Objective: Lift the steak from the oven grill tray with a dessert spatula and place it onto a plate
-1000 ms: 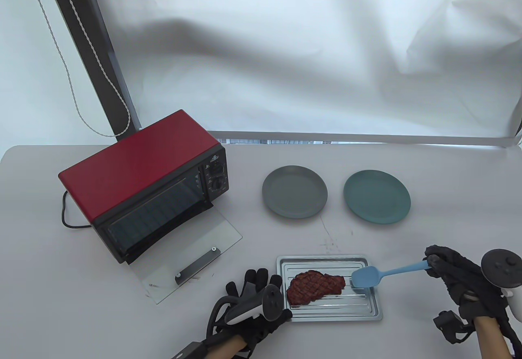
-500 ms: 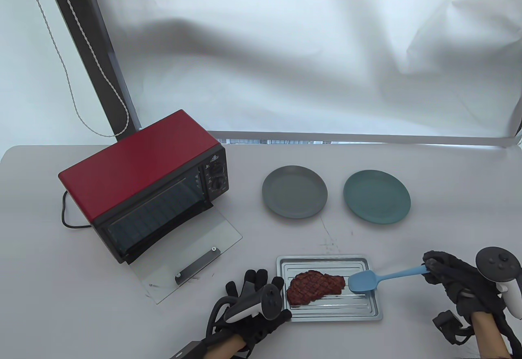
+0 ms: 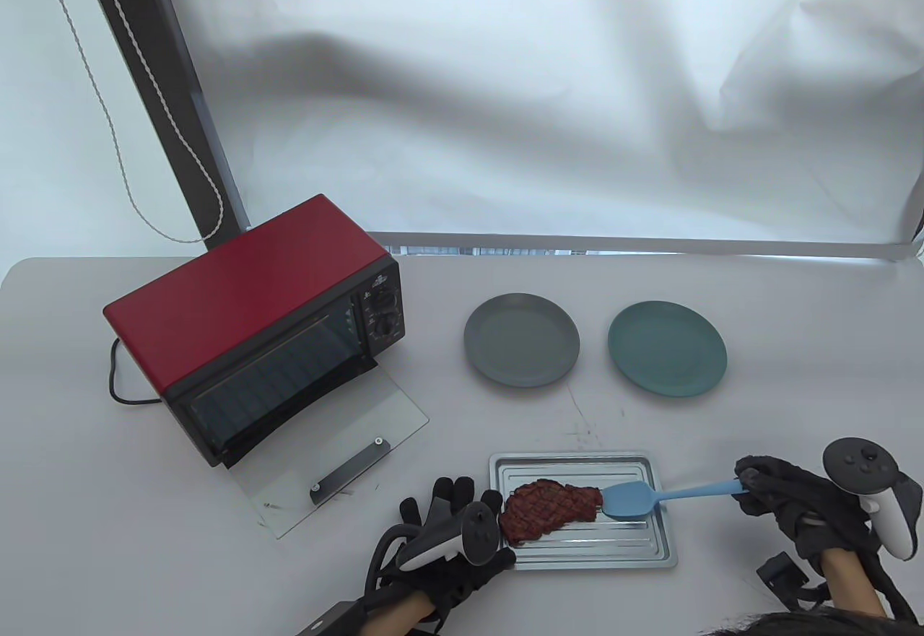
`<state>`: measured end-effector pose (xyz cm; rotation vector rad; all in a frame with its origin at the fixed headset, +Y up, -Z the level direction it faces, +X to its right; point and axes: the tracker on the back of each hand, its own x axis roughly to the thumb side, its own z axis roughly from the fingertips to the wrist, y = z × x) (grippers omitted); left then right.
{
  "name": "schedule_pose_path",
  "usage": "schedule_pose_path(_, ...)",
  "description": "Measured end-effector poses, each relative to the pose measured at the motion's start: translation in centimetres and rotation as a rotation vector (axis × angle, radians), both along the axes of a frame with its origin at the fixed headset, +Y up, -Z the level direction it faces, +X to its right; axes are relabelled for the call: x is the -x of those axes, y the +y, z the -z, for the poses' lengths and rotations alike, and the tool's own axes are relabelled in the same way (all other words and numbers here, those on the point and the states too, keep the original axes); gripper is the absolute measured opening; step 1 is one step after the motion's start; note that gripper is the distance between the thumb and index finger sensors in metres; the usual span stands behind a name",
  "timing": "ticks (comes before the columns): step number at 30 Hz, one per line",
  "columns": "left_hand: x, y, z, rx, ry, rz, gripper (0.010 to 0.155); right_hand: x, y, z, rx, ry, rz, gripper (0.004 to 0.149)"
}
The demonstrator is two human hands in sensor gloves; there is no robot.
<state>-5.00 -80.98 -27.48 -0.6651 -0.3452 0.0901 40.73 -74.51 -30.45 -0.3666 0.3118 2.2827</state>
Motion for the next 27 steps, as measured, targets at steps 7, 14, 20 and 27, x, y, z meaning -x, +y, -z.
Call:
schedule_pose_path(7, 0.0, 0.0, 0.1, 0.000, 0.000, -0.002, 0.080, 0.0, -0.5, 0.1, 0.023, 0.010, 0.034, 0.040)
schedule_pose_path(14, 0.0, -0.1, 0.1, -0.002, 0.000, -0.003, 0.080, 0.7, -0.9, 0.3, 0.030, 0.044, 0.058, 0.039)
schedule_pose_path(20, 0.0, -0.1, 0.2, -0.001, 0.000, -0.005, 0.079, 1.2, -1.1, 0.4, 0.025, 0.072, 0.069, 0.039)
schedule_pose_path(27, 0.0, -0.1, 0.2, -0.001, -0.001, -0.005, 0.079, 2.9, -1.5, 0.5, 0.031, 0.146, 0.093, 0.039)
